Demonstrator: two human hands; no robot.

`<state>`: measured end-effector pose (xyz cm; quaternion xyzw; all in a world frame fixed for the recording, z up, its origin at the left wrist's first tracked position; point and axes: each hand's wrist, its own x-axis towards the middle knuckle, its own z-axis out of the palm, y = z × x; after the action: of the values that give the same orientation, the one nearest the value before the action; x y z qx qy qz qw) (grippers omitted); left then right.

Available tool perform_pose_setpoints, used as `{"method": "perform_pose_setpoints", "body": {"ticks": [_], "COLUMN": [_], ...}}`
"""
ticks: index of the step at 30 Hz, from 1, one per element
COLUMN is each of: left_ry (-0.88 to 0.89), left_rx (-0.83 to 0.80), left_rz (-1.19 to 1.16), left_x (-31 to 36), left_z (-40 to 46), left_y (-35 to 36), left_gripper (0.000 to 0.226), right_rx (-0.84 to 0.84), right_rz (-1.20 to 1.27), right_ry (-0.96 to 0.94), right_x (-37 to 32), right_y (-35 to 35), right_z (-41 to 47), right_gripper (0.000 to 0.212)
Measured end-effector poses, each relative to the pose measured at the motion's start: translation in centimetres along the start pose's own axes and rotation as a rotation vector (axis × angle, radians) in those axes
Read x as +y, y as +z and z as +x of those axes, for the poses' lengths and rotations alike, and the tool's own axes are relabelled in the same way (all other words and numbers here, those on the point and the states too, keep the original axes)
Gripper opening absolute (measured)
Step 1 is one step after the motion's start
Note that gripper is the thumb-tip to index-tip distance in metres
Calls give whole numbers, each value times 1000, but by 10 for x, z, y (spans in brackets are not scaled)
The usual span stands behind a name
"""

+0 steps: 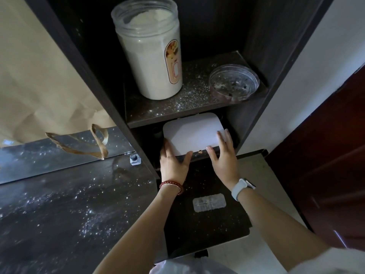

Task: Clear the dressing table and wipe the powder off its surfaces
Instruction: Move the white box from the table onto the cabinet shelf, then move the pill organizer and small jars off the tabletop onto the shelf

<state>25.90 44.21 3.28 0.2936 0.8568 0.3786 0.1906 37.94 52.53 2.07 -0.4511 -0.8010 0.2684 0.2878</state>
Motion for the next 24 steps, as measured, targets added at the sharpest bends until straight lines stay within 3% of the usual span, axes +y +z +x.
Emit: {"method": "perform_pose_setpoints", "body": {"ticks": [7, 10, 13, 15, 20, 24], "left_ry": [224, 180, 41, 8, 92, 106], "left_rx": [105, -14, -132, -145, -109, -107], "left_rz": [122, 340, 542, 613, 699, 693], "left_x": [-33, -79, -120, -140, -158, -158], "left_z": [-56, -81, -94, -99, -103, -101], "left_y": [-3, 1, 5, 5, 7, 7], "left_gripper": [71, 65, 66, 69, 73, 73], "right_rx": [118, -183, -562, -722, -864, -830], "right_rz": [-14, -82, -334, -465, -591, -671], "right_ry": [-100, -26, 46, 45, 49, 10], "right_x": [17, 47, 81, 100, 119, 121], "right_y": [1, 17, 39, 56, 88, 99], "right_z": [-58, -98, -120, -126, -125, -120], "right_gripper": [45, 45, 52, 58, 69, 65]}}
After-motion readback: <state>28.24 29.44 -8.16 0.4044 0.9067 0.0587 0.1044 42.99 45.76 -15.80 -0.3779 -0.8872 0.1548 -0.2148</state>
